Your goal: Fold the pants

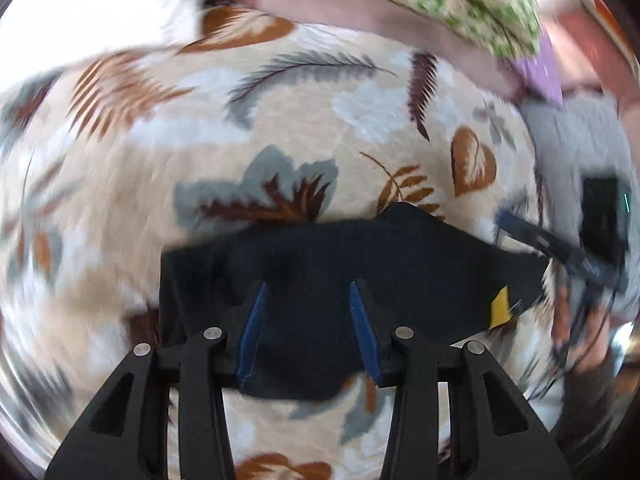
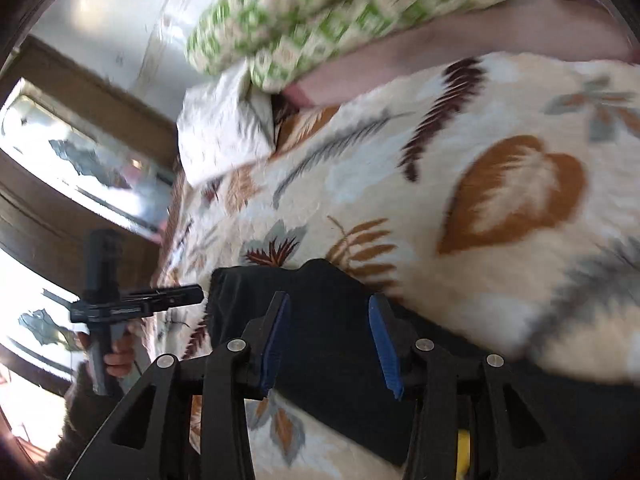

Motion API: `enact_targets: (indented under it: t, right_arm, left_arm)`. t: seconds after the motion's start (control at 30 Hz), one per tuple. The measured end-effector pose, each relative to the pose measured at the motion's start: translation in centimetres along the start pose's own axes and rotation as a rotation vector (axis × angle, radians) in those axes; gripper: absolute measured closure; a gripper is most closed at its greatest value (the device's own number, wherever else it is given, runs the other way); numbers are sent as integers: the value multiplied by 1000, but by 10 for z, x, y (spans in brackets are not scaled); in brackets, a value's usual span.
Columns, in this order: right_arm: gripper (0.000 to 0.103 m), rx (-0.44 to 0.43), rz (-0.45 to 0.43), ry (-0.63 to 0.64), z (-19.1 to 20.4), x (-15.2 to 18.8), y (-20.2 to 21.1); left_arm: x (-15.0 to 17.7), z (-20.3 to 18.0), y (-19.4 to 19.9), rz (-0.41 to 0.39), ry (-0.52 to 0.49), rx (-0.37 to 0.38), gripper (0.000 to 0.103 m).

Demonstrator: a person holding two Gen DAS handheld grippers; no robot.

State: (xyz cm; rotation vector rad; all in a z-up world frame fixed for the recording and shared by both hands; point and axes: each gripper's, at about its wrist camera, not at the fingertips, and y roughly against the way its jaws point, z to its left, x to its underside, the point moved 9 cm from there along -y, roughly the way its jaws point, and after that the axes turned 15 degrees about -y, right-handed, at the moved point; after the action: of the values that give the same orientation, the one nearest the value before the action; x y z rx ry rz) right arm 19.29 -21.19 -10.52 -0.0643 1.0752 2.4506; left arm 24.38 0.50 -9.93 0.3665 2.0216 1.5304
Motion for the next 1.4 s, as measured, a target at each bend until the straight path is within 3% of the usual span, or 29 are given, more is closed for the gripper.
enact_targets:
  t: [0.23,0.37,0.47,0.5,0.53,0.57,0.63,0.87,1.0,1.07,1.2,1.3,1.4]
  right_arm:
    - [60,88,187,123,5,-14,-90]
    - [60,51,282,156,2,-9,-108]
    - [60,32,354,222,9,0,-121]
    - [68,37,363,250,10,3,-123]
    - [82,25,376,263,12,6,-123]
    - [88,6,384,306,16,12,-121]
    - [94,-4,366,359,20,14,-116]
    - [96,-23,320,366,19,13,-107]
    - [96,-11,311,387,19,14,-108]
    - [98,0,295,396,18,12,-109]
    - [100,33,250,430,21,9,-108]
    - [100,29,203,438,29,1,-100]
    - [100,14,165,391,27,-11,-98]
  left_arm:
    - [-33,-5,-25,121,-272,-42,63]
    - [-38,-19,-33,139,-410,-1,63]
    - [-39,-24,-43,165,-505,-22,63]
    - [-39,-25,-47,177,-531,-25,63]
    - [-37,-26,-51,190,-556,-22,63]
    - [-36,-28,-54,200,-582,-13,63]
    - [-31,-34,-57,215,-641,-4,63]
    - [-8,-48,-85,309,-813,-10,61]
    - [-8,-50,-102,306,-795,-83,60]
    - [-11,-49,-101,284,-734,-104,68]
    - [-16,-47,-87,240,-707,-158,91]
    - [-24,-37,-75,208,-678,-172,92]
    - [-18,-26,-87,262,-683,-196,92]
